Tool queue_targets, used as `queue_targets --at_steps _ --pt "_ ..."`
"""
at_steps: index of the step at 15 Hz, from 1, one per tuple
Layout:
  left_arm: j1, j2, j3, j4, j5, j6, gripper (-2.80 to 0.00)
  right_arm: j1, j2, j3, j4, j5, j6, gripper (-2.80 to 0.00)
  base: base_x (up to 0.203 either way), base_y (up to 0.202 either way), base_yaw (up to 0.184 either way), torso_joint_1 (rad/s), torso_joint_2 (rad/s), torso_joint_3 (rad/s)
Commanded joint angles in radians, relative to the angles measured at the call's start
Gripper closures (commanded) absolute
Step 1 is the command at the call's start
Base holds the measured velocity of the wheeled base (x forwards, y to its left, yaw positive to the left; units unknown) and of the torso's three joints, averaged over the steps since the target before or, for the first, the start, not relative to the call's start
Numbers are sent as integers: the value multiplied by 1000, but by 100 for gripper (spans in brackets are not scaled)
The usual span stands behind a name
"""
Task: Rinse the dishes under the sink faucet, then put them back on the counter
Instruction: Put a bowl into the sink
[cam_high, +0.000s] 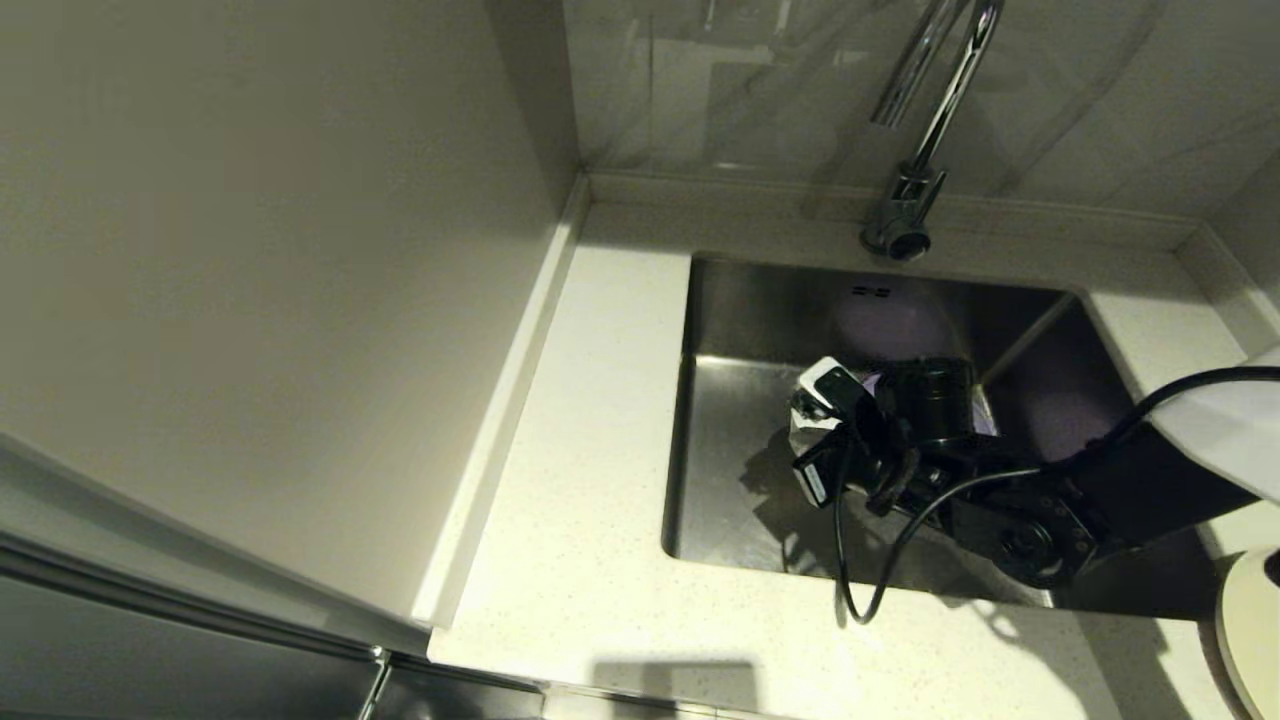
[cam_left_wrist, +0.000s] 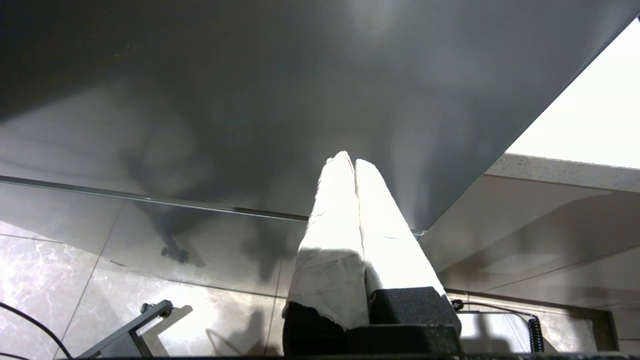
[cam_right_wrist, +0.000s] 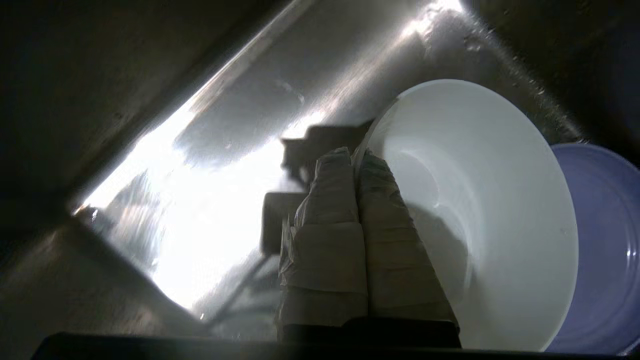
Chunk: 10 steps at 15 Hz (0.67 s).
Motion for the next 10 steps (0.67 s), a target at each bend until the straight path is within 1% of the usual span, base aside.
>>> queue_targets --at_steps 1,3,5,8,10 --pt "0 -3 0 0 0 -1 0 5 84 -74 -8 -14 -3 0 0 0 0 0 0 0" --pt "0 -4 0 0 0 0 0 1 129 -148 -18 -30 -2 0 0 0 0 0 0 0" --pt "0 -3 0 0 0 -1 0 -3 177 -173 -51 -52 0 0 0 0 0 0 0 0" --pt "0 -3 0 0 0 -1 0 -9 242 -216 -91 -55 2 0 0 0 0 0 0 0" --pt "0 -3 0 0 0 -1 0 -12 294 -294 -96 -56 10 0 0 0 0 0 0 0"
